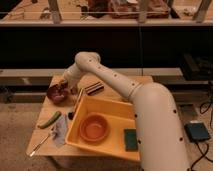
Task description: Place grapes in purple bowl
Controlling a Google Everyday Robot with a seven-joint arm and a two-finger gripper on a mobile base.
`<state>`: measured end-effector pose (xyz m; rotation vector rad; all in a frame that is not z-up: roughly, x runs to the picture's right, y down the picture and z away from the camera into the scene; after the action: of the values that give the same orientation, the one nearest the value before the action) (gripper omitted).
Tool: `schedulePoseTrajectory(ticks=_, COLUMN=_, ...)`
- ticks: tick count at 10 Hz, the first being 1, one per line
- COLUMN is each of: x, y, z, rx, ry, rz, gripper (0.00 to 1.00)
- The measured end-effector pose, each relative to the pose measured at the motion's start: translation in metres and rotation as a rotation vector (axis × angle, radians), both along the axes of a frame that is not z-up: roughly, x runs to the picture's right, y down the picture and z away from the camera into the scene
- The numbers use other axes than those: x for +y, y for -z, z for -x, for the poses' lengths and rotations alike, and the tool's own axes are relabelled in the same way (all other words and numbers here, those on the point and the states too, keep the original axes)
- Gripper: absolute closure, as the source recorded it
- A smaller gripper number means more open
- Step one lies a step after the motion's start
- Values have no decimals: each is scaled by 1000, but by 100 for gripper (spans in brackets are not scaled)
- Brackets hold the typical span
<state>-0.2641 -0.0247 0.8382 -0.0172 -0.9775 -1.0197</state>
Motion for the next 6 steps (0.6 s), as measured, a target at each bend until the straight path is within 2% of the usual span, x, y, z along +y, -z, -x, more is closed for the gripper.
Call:
schedulePoseTrajectory(ticks=2, x=7, y=-5, z=16, rx=-28, ry=20, rz=-8, gripper=100)
schedulePoseTrajectory(ticks=6, x=4, y=-31, z=28, rx=-19, ry=18, rz=-12, gripper=100)
